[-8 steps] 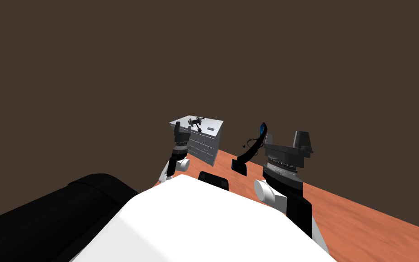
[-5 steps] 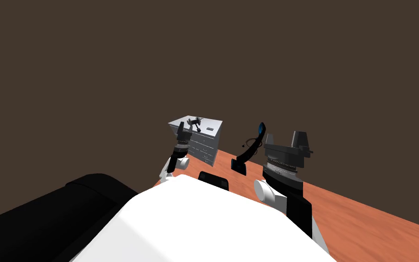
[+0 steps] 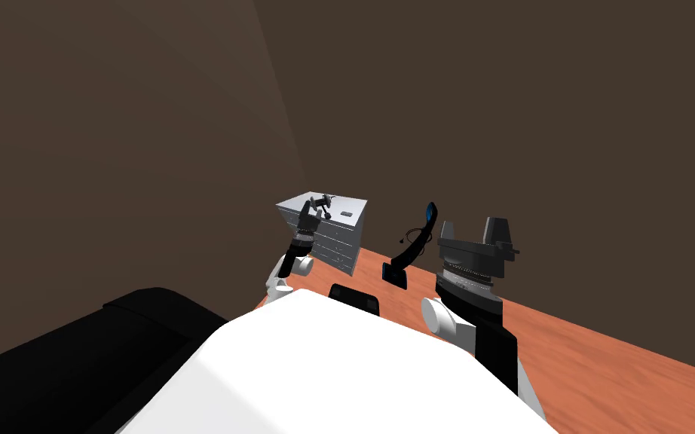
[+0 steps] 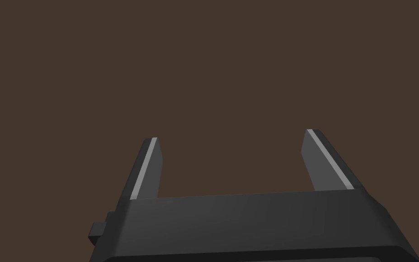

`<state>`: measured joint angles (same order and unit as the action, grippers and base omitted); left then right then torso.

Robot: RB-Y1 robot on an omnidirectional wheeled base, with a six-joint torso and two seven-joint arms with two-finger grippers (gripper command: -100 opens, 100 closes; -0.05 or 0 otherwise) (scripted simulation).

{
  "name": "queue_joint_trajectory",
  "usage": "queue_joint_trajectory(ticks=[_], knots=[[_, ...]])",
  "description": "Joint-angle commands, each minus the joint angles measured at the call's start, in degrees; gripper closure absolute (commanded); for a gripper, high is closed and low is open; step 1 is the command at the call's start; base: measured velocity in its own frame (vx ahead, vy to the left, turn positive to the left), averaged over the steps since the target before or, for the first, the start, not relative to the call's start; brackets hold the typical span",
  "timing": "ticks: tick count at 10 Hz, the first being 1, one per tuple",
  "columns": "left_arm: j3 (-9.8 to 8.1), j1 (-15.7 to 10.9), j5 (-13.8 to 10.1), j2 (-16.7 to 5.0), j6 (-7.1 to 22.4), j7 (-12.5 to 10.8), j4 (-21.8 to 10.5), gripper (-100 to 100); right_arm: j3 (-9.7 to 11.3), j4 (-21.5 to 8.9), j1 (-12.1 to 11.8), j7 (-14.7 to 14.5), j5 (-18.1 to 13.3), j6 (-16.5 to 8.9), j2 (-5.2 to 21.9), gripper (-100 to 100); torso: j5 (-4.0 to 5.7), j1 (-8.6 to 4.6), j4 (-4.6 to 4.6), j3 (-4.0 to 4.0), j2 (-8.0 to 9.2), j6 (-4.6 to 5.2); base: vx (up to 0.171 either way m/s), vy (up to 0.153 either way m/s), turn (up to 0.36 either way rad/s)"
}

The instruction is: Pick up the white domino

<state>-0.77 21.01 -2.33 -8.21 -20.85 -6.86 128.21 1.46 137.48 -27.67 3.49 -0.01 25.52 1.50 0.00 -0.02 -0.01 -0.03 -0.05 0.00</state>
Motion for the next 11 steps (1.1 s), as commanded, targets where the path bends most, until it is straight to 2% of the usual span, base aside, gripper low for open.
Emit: queue_joint_trajectory(ticks=[1, 2, 3, 5, 6, 7, 8, 9, 10, 11], knots=[[-0.89, -2.77, -1.17, -1.65, 2.86, -0.05, -1.95, -100, 0.00, 0.00, 0.00, 0.00, 0.00, 0.00, 0.00, 0, 0.00, 0.00, 0.00, 0.00, 0.00, 0.00, 0.015, -0.009, -0.060], [-0.89, -2.77, -1.17, -1.65, 3.68, -0.05, -1.95, -100, 0.00, 0.00, 0.00, 0.00, 0.00, 0.00, 0.00, 0, 0.00, 0.00, 0.00, -0.02, -0.04, 0.02, 0.014, -0.007, -0.037], [-1.65, -5.21, -2.28, -3.08, 5.91, -0.06, -3.45, -100, 0.00, 0.00, 0.00, 0.00, 0.00, 0.00, 0.00, 0, 0.00, 0.00, -0.01, -0.01, -0.02, 0.00, 0.014, -0.013, -0.058], [-1.65, -5.21, -2.28, -3.08, 7.15, -0.06, -3.45, -100, 0.00, 0.00, 0.00, 0.00, 0.00, 0.00, 0.00, 0, 0.00, -0.01, 0.00, -0.01, -0.02, 0.00, 0.010, -0.007, -0.024], [-2.47, -7.83, -3.50, -4.54, 9.51, -0.06, -5.08, -100, 0.00, 0.00, 0.00, 0.00, 0.00, 0.00, 0.00, 0, 0.00, 0.00, 0.00, 0.00, 0.01, -0.01, 0.012, -0.009, -0.071], [-2.47, -7.86, -3.50, -4.54, 10.88, -0.06, -5.08, -100, 0.00, 0.00, 0.00, 0.00, 0.00, 0.00, 0.00, 0, 0.00, 0.00, 0.00, -0.01, -0.01, 0.01, 0.014, -0.008, -0.057], [-3.33, -10.27, -4.81, -6.03, 12.66, -0.07, -6.83, -100, 0.00, 0.00, 0.00, 0.00, 0.00, 0.00, 0.00, 0, 0.00, -0.01, -0.01, -0.01, -0.02, 0.00, 0.020, -0.017, -0.082], [-3.33, -10.70, -4.81, -6.03, 14.35, -0.07, -6.83, -100, 0.00, 0.00, 0.00, 0.00, 0.00, 0.00, 0.00, 0, 0.01, -0.03, -0.01, -0.02, -0.04, 0.01, 0.017, -0.012, -0.042], [-3.33, -10.70, -4.81, -6.03, 14.83, -0.07, -6.83, -100, 0.00, 0.00, 0.00, 0.00, 0.00, 0.00, 0.00, 0, 0.01, -0.02, -0.01, -0.02, -0.04, 0.00, 0.008, -0.003, 0.003], [-4.22, -13.25, -6.20, -7.58, 17.16, -0.07, -8.68, -100, 0.00, 0.00, 0.00, 0.00, 0.00, 0.00, 0.00, 0, 0.00, 0.00, 0.00, 0.00, 0.00, -0.02, 0.015, -0.013, -0.089]])
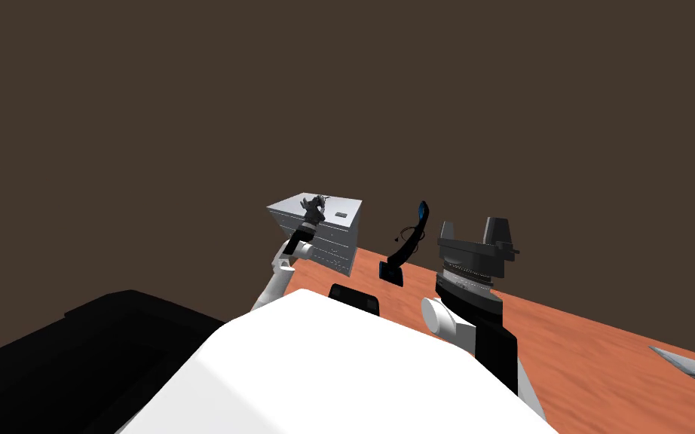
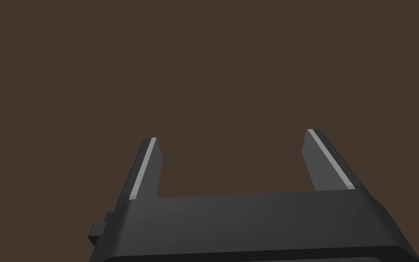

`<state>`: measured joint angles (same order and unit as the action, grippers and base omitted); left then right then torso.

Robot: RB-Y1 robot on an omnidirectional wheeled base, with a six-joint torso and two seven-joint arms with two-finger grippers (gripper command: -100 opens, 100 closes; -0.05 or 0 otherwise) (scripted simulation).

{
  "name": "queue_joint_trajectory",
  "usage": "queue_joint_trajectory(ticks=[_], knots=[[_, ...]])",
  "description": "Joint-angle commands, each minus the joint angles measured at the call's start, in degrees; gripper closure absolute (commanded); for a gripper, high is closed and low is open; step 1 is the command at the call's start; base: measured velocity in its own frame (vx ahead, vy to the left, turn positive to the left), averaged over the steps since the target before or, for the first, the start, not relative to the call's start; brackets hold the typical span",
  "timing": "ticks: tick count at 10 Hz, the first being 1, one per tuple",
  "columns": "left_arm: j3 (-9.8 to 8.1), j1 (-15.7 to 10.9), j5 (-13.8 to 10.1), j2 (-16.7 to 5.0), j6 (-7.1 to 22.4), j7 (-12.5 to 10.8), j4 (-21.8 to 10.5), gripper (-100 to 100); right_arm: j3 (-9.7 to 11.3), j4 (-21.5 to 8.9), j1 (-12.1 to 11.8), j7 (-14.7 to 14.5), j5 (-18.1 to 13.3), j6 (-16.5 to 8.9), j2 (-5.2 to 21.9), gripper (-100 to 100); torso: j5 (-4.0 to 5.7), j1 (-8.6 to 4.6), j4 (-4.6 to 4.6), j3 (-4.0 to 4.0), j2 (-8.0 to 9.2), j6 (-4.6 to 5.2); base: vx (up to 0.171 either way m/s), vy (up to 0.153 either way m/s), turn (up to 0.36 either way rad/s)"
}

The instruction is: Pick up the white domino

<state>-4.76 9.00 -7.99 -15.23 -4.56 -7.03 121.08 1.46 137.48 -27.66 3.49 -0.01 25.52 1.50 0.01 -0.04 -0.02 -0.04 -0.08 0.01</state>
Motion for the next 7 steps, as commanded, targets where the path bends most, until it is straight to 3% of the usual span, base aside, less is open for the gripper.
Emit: queue_joint_trajectory(ticks=[1, 2, 4, 5, 6, 7], knots=[[-0.23, -1.67, -0.54, -0.56, 2.68, 0.10, -1.55, -100, 0.00, 0.00, 0.00, 0.00, 0.00, 0.00, 0.00, 0, 0.00, 0.00, 0.00, 0.00, 0.00, 0.00, 0.016, -0.010, -0.052], [-1.13, -3.78, -2.00, -2.16, 4.60, 0.11, -3.50, -100, 0.00, 0.00, 0.00, 0.00, 0.00, 0.00, 0.00, 0, -0.01, 0.00, -0.01, 0.00, 0.00, -0.02, 0.019, -0.015, -0.097], [-1.13, -4.77, -2.00, -2.16, 6.97, 0.11, -3.50, -100, 0.00, 0.00, 0.00, 0.00, 0.00, 0.00, 0.00, 0, 0.00, -0.01, -0.01, -0.01, -0.02, -0.02, 0.013, -0.006, -0.020], [-2.04, -7.40, -3.51, -3.81, 9.45, 0.14, -5.53, -100, 0.00, 0.00, 0.00, 0.00, 0.00, 0.00, 0.00, 0, -0.01, 0.02, 0.00, 0.01, 0.02, -0.04, 0.013, -0.012, -0.108], [-2.04, -7.95, -3.51, -3.81, 11.22, 0.14, -5.53, -100, 0.00, 0.00, 0.00, 0.00, 0.00, 0.00, 0.00, 0, 0.00, 0.00, 0.00, 0.00, 0.01, 0.00, 0.014, -0.011, -0.054], [-2.93, -10.25, -5.06, -5.52, 13.24, 0.18, -7.57, -100, 0.00, 0.00, 0.00, 0.00, 0.00, 0.00, 0.00, 0, 0.00, 0.00, 0.00, 0.00, 0.01, -0.03, 0.019, -0.016, -0.096]])
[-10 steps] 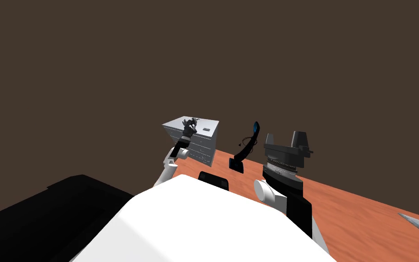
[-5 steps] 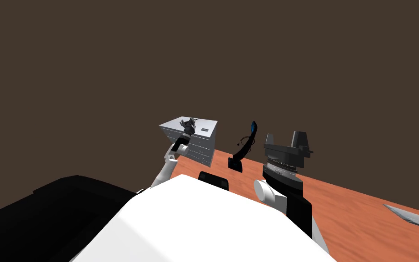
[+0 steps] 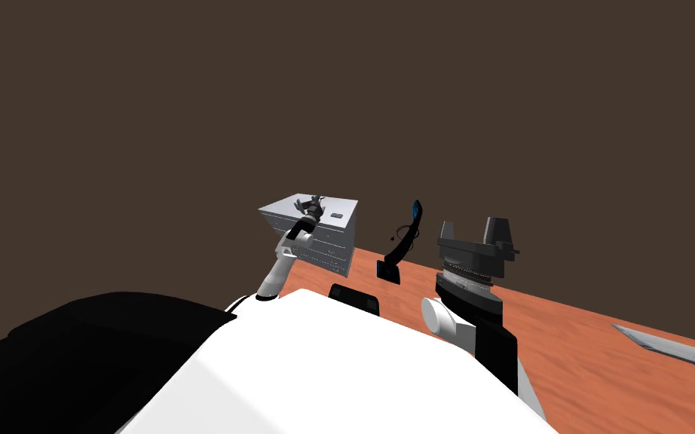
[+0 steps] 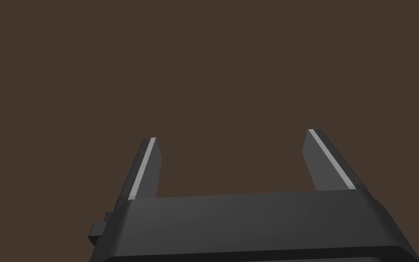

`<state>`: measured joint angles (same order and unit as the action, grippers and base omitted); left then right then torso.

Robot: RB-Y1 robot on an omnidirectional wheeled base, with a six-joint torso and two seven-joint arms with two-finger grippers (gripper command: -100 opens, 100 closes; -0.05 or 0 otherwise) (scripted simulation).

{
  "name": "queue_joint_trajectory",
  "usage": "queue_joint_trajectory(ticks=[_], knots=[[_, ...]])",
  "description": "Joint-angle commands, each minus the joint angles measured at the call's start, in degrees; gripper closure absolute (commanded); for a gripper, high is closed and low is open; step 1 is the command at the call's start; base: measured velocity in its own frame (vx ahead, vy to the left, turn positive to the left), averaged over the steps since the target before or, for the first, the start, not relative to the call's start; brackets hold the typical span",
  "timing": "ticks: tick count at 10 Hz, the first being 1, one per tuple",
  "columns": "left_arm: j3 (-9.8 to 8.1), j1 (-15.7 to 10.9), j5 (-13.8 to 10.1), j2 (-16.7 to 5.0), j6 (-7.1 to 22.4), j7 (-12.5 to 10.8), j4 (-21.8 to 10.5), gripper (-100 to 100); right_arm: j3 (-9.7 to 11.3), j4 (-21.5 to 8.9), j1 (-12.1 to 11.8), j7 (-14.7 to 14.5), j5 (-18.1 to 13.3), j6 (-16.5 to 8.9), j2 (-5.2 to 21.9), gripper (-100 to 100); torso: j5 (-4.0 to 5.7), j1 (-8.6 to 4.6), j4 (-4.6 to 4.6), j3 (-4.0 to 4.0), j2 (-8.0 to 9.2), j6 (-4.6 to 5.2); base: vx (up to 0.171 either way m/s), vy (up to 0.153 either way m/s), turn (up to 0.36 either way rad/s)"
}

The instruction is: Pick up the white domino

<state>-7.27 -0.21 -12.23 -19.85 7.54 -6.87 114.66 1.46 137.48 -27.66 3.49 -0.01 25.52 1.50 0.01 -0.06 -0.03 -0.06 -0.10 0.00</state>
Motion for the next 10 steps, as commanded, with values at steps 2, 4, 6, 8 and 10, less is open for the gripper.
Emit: queue_joint_trajectory(ticks=[2, 4, 6, 8, 10], knots=[[-0.42, -1.99, -0.82, -0.90, 3.77, 0.02, -1.20, -100, 0.00, 0.00, 0.00, 0.00, 0.00, 0.00, 0.00, 0, 0.00, 0.01, 0.00, 0.00, 0.01, -0.03, 0.013, -0.009, -0.015], [-1.28, -5.25, -2.40, -2.65, 6.88, 0.09, -3.36, -100, 0.00, 0.00, 0.00, 0.00, 0.00, 0.00, 0.00, 0, 0.00, 0.00, 0.01, 0.02, 0.03, 0.00, 0.014, -0.013, -0.080], [-2.08, -7.74, -4.01, -4.45, 9.97, 0.18, -5.57, -100, 0.00, 0.00, 0.00, 0.00, 0.00, 0.00, 0.00, 0, -0.01, 0.03, 0.01, 0.03, 0.06, -0.04, 0.010, -0.009, -0.043], [-2.08, -8.50, -4.01, -4.45, 12.96, 0.18, -5.57, -100, 0.00, 0.00, 0.00, 0.00, 0.00, 0.00, 0.00, 0, 0.00, -0.01, 0.01, 0.02, 0.04, -0.03, 0.011, -0.010, -0.026], [-2.83, -11.71, -5.63, -6.29, 16.80, 0.31, -7.85, -100, 0.00, 0.00, 0.00, 0.00, 0.00, 0.00, 0.00, 0, 0.00, 0.01, 0.01, 0.03, 0.04, -0.01, 0.016, -0.011, -0.081]])
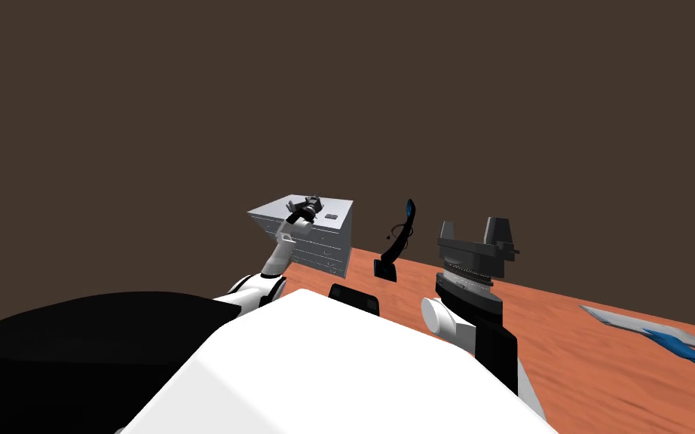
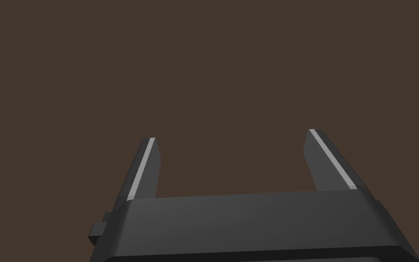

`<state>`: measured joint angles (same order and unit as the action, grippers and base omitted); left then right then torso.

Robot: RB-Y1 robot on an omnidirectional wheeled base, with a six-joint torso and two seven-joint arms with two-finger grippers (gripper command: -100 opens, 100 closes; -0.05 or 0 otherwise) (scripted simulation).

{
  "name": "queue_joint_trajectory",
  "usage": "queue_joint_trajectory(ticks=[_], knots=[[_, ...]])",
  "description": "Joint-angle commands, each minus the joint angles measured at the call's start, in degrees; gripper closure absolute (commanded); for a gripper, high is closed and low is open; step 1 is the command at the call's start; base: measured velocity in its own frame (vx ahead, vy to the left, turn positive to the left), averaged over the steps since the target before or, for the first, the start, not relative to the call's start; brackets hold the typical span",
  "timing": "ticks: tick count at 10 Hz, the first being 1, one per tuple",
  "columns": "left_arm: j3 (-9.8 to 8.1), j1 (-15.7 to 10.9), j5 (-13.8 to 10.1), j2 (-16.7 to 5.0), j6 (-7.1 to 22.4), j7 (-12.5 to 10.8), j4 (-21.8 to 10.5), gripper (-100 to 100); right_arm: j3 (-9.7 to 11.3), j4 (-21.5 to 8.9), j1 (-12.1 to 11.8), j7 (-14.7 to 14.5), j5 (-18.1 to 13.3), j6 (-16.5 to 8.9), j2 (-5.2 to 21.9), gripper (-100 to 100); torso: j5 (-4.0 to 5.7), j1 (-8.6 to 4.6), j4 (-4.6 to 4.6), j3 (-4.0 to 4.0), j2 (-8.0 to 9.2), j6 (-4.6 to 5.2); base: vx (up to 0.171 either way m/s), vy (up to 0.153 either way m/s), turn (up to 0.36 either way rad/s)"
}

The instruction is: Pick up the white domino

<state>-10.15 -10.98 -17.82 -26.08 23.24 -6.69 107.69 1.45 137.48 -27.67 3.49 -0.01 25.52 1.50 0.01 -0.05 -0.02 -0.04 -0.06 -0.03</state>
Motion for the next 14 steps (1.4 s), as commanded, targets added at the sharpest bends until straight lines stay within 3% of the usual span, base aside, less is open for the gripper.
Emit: queue_joint_trajectory(ticks=[1, 2, 4, 5, 7, 8, 10, 11, 13, 14], knots=[[0.06, -0.95, -0.04, -0.05, 1.89, 0.13, -0.88, -100, 0.00, 0.00, 0.00, 0.00, 0.00, 0.00, 0.00, 0, 0.00, 0.00, 0.00, 0.00, 0.00, 0.00, 0.008, -0.008, 0.015], [-0.61, -3.65, -1.66, -1.91, 4.15, 0.30, -3.21, -100, 0.00, 0.00, 0.00, 0.00, 0.00, 0.00, 0.00, 0, 0.00, 0.01, 0.00, 0.01, 0.02, -0.01, 0.016, -0.022, -0.088], [-0.61, -4.10, -1.66, -1.91, 6.51, 0.30, -3.21, -100, 0.00, 0.00, 0.00, 0.00, 0.00, 0.00, 0.00, 0, 0.01, -0.03, 0.00, 0.00, 0.00, 0.00, 0.012, -0.011, -0.033], [-1.18, -6.79, -3.28, -3.78, 8.50, 0.51, -5.59, -100, 0.00, 0.00, 0.00, 0.00, 0.00, 0.00, 0.00, 0, 0.00, 0.01, 0.00, 0.02, 0.03, -0.02, 0.019, -0.020, -0.094], [-1.18, -7.16, -3.28, -3.78, 11.11, 0.51, -5.59, -100, 0.00, 0.00, 0.00, 0.00, 0.00, 0.00, 0.00, 0, 0.01, -0.03, 0.00, 0.00, -0.01, -0.01, 0.014, -0.010, -0.023], [-1.65, -9.90, -4.88, -5.67, 13.00, 0.77, -8.00, -100, 0.00, 0.00, 0.00, 0.00, 0.00, 0.00, 0.00, 0, -0.01, 0.01, 0.00, 0.01, 0.03, -0.02, 0.014, -0.017, -0.089], [-1.65, -10.10, -4.88, -5.67, 15.66, 0.77, -8.00, -100, 0.00, 0.00, 0.00, 0.00, 0.00, 0.00, 0.00, 0, 0.00, -0.03, 0.00, 0.00, 0.01, -0.01, 0.013, -0.012, -0.026], [-2.00, -12.91, -6.47, -7.55, 17.60, 1.07, -10.45, -100, 0.00, 0.00, 0.00, 0.00, 0.00, 0.00, 0.00, 0, 0.00, 0.00, 0.00, 0.02, 0.03, -0.02, 0.018, -0.020, -0.093], [-2.00, -12.92, -6.47, -7.55, 20.14, 1.07, -10.45, -100, 0.00, 0.00, 0.00, 0.00, 0.00, 0.00, 0.00, 0, 0.00, -0.04, -0.01, 0.00, 0.00, -0.02, 0.015, -0.013, -0.023], [-2.24, -15.57, -8.02, -9.44, 22.23, 1.42, -12.93, -100, 0.00, 0.00, 0.00, 0.00, 0.00, 0.00, 0.00, 0, -0.01, 0.00, 0.00, 0.02, 0.03, -0.02, 0.014, -0.016, -0.086]])
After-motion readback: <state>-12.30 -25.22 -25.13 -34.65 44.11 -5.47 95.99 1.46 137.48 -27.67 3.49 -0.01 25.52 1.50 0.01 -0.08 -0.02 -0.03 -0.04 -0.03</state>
